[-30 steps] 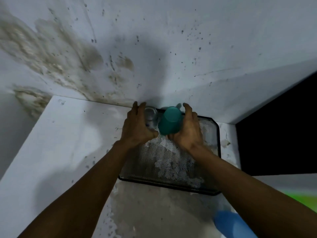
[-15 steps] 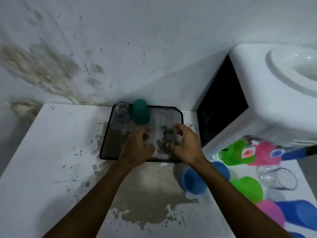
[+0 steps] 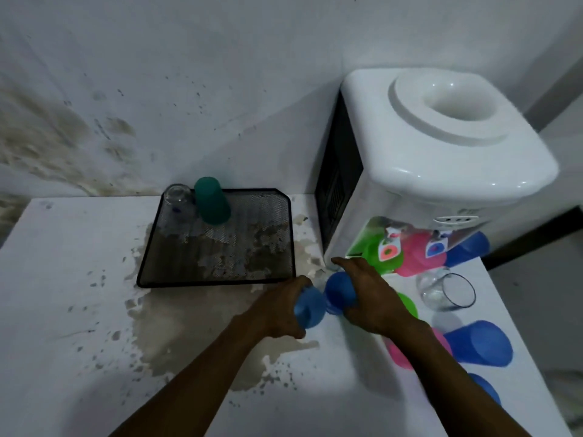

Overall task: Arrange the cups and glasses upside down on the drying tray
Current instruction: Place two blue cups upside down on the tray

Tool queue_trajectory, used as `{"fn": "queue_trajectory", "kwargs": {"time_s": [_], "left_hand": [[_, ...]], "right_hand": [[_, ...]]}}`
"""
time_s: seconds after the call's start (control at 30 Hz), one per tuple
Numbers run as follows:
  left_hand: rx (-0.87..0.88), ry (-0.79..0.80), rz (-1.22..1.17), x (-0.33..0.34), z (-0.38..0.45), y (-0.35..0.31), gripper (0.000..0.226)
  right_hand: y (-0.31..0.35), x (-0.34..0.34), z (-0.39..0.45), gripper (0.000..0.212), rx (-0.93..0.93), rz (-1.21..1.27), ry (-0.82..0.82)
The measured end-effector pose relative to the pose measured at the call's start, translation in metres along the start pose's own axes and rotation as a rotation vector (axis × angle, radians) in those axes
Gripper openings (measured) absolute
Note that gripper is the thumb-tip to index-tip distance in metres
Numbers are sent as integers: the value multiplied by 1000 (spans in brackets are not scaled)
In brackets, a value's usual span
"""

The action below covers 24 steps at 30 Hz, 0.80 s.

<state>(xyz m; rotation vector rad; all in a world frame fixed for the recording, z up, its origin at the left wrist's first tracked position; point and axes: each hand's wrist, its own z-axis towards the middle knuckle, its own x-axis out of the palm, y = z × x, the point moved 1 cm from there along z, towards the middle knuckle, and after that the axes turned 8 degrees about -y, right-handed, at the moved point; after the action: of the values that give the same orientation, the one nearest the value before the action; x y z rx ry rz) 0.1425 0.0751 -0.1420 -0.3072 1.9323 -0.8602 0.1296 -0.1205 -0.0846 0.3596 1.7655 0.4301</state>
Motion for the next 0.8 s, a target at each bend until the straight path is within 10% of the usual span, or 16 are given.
{"fn": "queue_trajectory", "kwargs": {"time_s": [0.37, 0.57, 0.8], "left_hand": [[-315, -346, -559, -40, -10, 27, 98], [-609, -685, -864, -72, 2, 45, 48], [-881, -597, -1228, -106, 37, 67, 68]], "right_hand": [[0, 33, 10, 83, 83, -83, -39], [22, 38, 23, 96, 156, 158, -139], [60, 44, 62, 79, 248, 437, -276]]}}
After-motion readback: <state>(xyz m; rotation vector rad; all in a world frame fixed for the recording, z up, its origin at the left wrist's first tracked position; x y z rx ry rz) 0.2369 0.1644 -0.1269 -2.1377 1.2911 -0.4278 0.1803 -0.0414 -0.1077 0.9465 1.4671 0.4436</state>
